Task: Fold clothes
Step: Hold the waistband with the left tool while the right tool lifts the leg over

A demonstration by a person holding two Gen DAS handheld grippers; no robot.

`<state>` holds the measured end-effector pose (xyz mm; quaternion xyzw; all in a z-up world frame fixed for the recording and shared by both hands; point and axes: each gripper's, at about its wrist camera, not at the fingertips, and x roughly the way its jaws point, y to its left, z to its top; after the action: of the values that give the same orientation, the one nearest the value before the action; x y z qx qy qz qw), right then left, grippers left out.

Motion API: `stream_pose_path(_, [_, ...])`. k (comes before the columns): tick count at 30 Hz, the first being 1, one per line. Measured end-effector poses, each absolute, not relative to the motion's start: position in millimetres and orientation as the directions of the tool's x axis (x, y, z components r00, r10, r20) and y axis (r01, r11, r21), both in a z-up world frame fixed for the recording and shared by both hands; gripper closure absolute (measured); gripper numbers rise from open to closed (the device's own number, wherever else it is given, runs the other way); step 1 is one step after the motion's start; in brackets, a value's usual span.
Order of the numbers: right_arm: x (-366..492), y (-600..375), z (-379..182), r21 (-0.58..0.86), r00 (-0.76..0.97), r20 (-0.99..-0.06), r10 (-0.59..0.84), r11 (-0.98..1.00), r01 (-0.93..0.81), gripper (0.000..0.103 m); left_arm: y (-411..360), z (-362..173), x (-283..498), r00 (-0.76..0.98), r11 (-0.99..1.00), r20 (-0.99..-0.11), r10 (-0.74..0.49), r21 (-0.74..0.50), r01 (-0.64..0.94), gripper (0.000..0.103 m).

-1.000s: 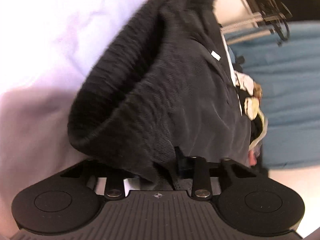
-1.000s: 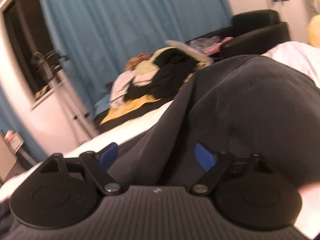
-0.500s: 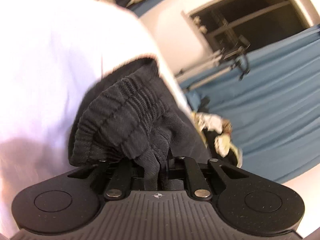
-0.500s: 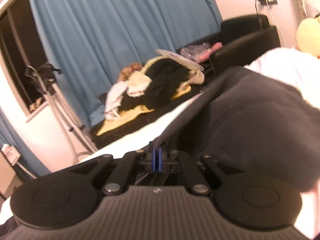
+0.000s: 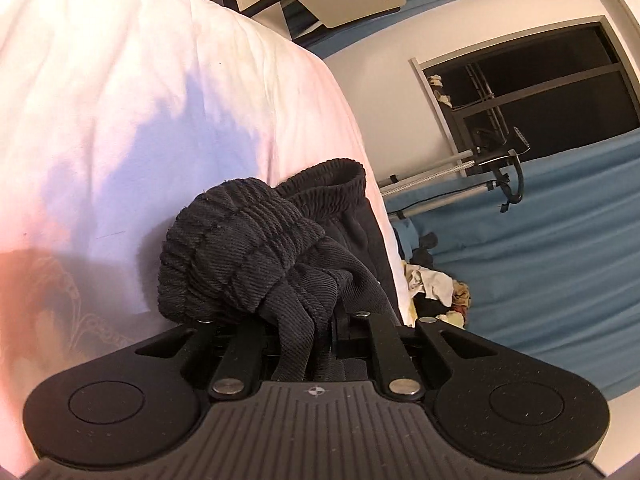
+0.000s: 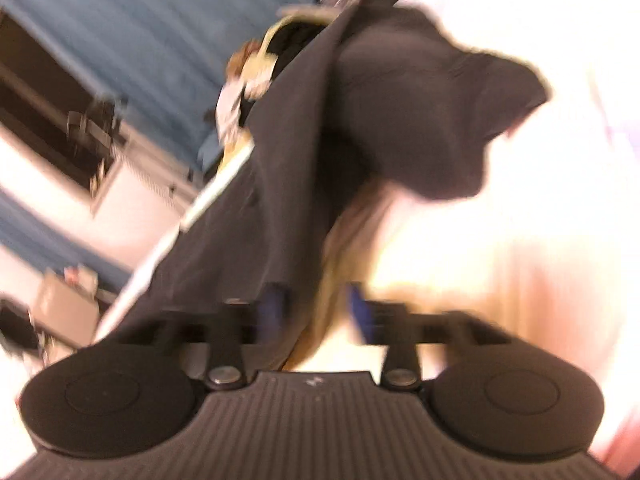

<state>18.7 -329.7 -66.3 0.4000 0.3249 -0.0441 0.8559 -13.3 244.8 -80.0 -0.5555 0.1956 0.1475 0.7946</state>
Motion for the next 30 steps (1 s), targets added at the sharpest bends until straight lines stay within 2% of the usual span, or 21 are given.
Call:
stream_pose_path(7, [23.3,-375.0,-44.5,0.710,0.893,-0.450,0.020,0.614,0.345,0.039,240.6,-82.3,-17.0,0.868,0.307,-0.495,0.032,-0.822,-0.480,0.087])
stream_pose_path(11, [73.7,-366.4,-26.7,0.576,0.916,-0.392,-0.086,0.753,0.317,0.039,237.6,-86.5,-35.1,0.862,0.343,-0.503,0.054,-0.802,-0.490,0.087])
stream_pose_path(16, [130.5,-359.8,-36.3,0.351,0.928,-0.336,-0.159,0.893,0.280,0.041,234.6,-89.4,-31.6,0.850,0.376,-0.522,0.072,-0.775,-0.508,0.087])
stream_pose_path(17, [137.5,-362.0,-42.9,0.330,0.926,-0.342,-0.159,0.903,0.276,0.048,234.1,-89.9,-31.0,0.849,0.381,-0.524,0.074,-0.771,-0.509,0.087])
stream_pose_path(18, [142.4,-371.1,-51.8,0.356,0.925,-0.353,-0.143,0.893,0.274,0.068,234.1,-90.4,-29.8,0.848,0.381,-0.524,0.075,-0.771,-0.510,0.087])
stream_pose_path(19, [142.5,-377.4,-58.7,0.400,0.924,-0.363,-0.118,0.876,0.269,0.077,234.2,-90.8,-28.6,0.848,0.381,-0.525,0.077,-0.771,-0.511,0.087])
stream_pose_path(20, [135.0,-380.6,-56.9,0.431,0.935,-0.324,-0.142,0.858,0.280,0.099,234.2,-91.3,-27.4,0.848,0.380,-0.525,0.078,-0.770,-0.512,0.087])
stream_pose_path(23, [100.8,-381.5,-31.2,0.494,0.954,-0.157,-0.255,0.817,0.299,0.100,234.4,-91.2,-31.7,0.865,0.351,-0.493,0.094,-0.796,-0.492,0.087])
stream_pose_path(25, [72.4,-384.5,-10.2,0.561,0.960,-0.084,-0.269,0.783,0.268,0.100,236.5,-90.5,-32.9,0.871,0.347,-0.482,0.090,-0.805,-0.481,0.087])
stream_pose_path(28, [24.9,-392.1,4.0,0.613,0.951,-0.059,-0.304,0.741,0.275,0.100,240.3,-93.4,-36.2,0.875,0.314,-0.478,0.073,-0.822,-0.475,0.087])
stream_pose_path(30, [-4.7,-403.6,-2.5,0.669,0.938,-0.132,-0.321,0.670,0.323,0.100,242.1,-94.6,-40.0,0.874,0.288,-0.481,0.065,-0.830,-0.478,0.087])
